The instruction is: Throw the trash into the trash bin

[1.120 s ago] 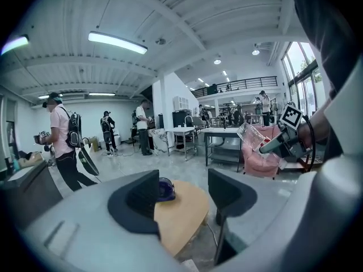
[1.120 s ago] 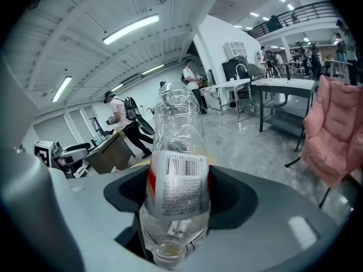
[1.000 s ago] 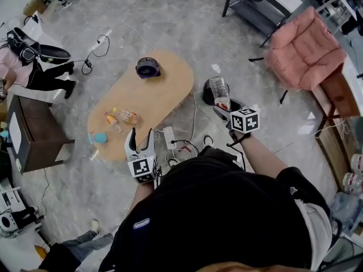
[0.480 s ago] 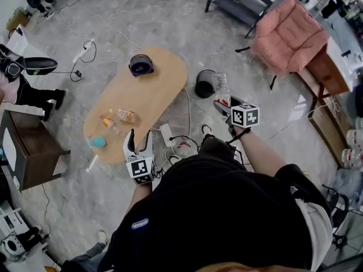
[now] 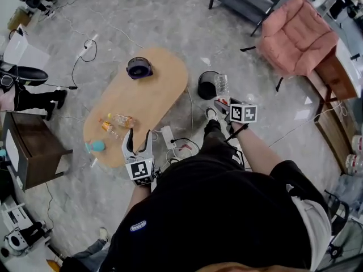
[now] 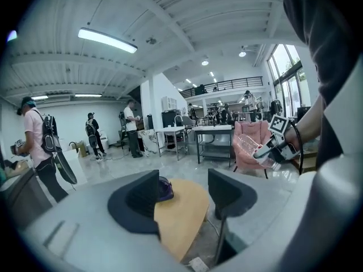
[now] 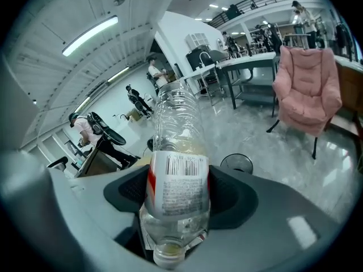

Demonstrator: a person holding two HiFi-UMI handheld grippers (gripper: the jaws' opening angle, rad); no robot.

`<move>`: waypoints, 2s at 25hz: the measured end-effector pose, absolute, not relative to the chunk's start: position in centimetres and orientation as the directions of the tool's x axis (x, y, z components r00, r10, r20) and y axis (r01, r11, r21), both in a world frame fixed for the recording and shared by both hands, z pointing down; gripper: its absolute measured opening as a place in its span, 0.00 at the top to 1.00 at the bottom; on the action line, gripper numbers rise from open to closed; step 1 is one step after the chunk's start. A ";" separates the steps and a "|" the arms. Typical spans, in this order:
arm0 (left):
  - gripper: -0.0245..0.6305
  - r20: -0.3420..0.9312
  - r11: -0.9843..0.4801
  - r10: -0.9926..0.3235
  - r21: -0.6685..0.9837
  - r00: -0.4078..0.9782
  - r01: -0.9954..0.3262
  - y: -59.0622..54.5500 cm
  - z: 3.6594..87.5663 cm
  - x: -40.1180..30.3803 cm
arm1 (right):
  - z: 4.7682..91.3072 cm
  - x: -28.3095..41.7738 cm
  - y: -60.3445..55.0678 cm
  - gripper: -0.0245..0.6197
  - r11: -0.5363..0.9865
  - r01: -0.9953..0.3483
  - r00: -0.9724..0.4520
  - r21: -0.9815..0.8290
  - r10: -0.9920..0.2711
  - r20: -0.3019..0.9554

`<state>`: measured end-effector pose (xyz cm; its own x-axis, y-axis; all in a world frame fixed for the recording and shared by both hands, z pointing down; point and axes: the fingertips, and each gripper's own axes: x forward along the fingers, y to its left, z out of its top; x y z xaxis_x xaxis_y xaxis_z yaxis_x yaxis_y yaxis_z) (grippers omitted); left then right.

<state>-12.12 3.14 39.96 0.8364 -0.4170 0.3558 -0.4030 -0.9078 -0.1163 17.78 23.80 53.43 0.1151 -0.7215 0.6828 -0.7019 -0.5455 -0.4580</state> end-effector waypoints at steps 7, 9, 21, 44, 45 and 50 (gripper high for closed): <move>0.55 0.462 -0.883 -0.447 -0.091 0.766 -0.461 2.5 42.5 -4.4 | 60.9 24.4 21.4 0.45 -0.531 -0.678 -0.030 -0.508 -0.671 0.741; 0.55 0.461 -0.888 -0.442 -0.100 0.770 -0.450 2.6 43.0 -1.5 | 62.8 26.5 20.9 0.45 -0.531 -0.680 -0.058 -0.506 -0.649 0.759; 0.55 0.555 -0.933 -0.346 -0.120 0.756 -0.339 4.8 48.3 7.3 | 76.5 32.7 20.2 0.45 -0.507 -0.766 -0.186 -0.396 -0.415 0.891; 0.55 0.760 -0.914 -0.295 -0.049 0.579 -0.403 5.7 59.7 3.9 | 102.6 34.2 22.2 0.45 -0.429 -0.853 -0.356 -0.297 0.062 0.932; 0.55 0.766 -0.915 -0.292 -0.048 0.572 -0.401 5.7 60.3 3.9 | 103.7 34.2 22.2 0.45 -0.380 -0.879 -0.350 -0.290 0.098 0.932; 0.55 0.815 -0.916 -0.241 -0.011 0.527 -0.401 7.1 63.6 3.3 | 108.6 35.7 21.6 0.45 -0.188 -0.949 -0.289 -0.253 0.199 0.936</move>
